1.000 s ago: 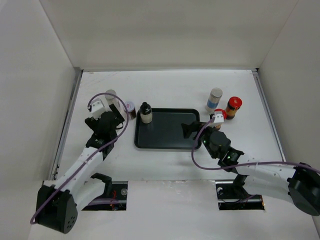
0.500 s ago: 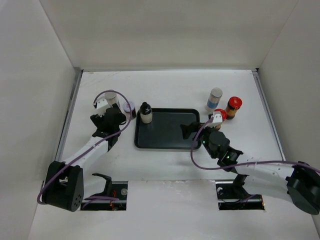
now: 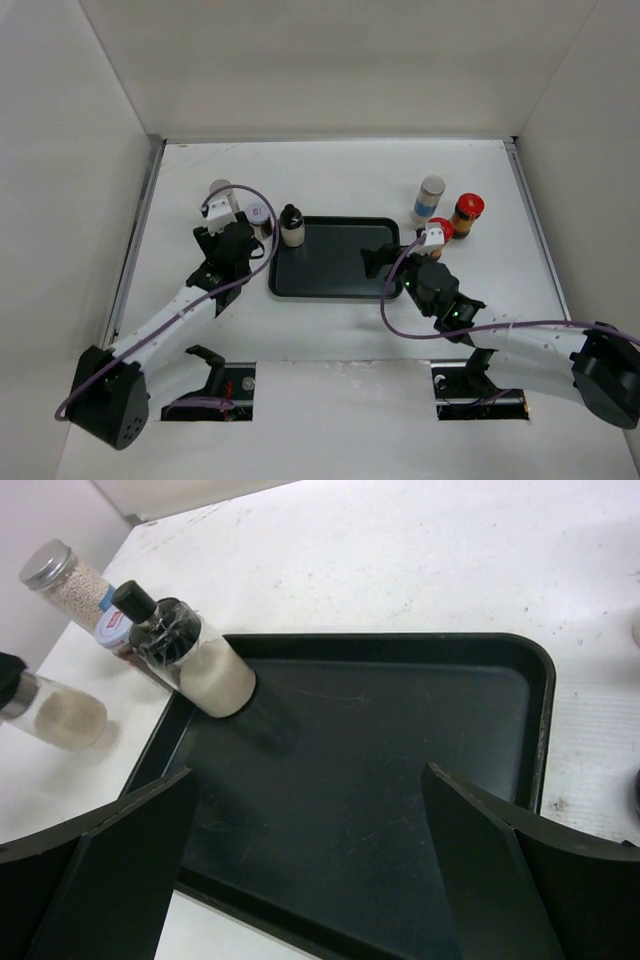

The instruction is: Organize the condiment bottles

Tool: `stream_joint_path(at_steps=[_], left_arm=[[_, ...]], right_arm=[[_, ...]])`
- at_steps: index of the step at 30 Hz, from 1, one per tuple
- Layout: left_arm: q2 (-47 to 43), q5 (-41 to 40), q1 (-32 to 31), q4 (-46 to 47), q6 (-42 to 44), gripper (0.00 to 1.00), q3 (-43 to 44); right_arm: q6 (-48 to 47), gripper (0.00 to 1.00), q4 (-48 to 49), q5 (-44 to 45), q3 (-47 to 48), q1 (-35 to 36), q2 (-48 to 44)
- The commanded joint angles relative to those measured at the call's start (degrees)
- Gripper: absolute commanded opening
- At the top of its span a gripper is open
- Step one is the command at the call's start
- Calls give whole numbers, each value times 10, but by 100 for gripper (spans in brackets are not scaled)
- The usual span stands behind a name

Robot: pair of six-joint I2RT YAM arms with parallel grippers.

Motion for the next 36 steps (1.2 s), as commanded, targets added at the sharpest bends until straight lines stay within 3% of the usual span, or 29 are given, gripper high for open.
stream_joint_path(at_steps=[1, 5, 8, 15, 22, 36], left_arm=[[-89, -52, -64, -22, 29, 36, 51], [-126, -35, -128, -146, 26, 36, 105], [-130, -6, -179, -167, -7, 36, 120], [20, 52, -250, 16, -18, 36, 154], [180, 101, -249, 154, 19, 36, 216], [365, 95, -201, 255, 63, 36, 273]], right_arm=[[5, 100, 33, 4, 3, -3, -14], [10, 100, 30, 8, 2, -9, -16], [5, 100, 32, 12, 1, -8, -24], [10, 100, 25, 21, -2, -12, -28], [13, 100, 15, 34, -3, -18, -29], [14, 100, 21, 28, -5, -22, -28]])
